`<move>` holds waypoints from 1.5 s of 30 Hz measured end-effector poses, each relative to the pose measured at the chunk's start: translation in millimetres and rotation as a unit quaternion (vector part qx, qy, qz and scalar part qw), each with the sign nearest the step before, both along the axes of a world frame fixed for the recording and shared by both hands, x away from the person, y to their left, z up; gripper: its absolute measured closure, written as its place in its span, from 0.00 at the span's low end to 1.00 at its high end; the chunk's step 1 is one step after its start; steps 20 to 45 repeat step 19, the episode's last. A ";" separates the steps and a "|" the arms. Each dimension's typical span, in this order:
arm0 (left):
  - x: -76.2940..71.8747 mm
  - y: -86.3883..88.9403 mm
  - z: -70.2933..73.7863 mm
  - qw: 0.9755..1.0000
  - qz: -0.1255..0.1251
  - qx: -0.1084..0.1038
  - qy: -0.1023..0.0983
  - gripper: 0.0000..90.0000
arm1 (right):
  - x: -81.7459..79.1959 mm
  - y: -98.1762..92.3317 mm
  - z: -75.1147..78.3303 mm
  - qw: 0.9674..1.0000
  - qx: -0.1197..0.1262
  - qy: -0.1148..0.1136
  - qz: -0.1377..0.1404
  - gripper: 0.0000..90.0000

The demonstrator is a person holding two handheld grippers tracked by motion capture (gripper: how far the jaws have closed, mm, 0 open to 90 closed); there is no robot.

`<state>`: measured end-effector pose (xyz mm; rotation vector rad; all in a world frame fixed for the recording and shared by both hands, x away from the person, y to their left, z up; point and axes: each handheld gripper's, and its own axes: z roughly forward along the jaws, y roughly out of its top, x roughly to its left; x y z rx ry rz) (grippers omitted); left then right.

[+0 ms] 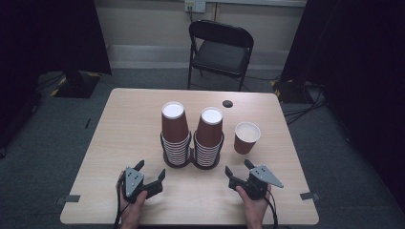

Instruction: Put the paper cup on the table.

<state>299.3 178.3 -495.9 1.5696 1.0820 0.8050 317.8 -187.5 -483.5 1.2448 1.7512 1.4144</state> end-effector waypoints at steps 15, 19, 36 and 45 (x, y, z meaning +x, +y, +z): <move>-4.7 0.1 -0.3 1.000 0.004 -0.008 -0.007 0.18 | -15.5 20.8 -11.6 0.999 0.008 -0.018 0.030 0.18; -4.9 0.7 -0.4 1.000 0.001 -0.010 -0.008 0.18 | -14.6 22.3 -11.4 0.999 0.000 -0.015 0.034 0.16; -4.9 0.7 -0.4 1.000 0.001 -0.010 -0.008 0.18 | -14.6 22.3 -11.4 0.999 0.000 -0.015 0.034 0.16; -4.9 0.7 -0.4 1.000 0.001 -0.010 -0.008 0.18 | -14.6 22.3 -11.4 0.999 0.000 -0.015 0.034 0.16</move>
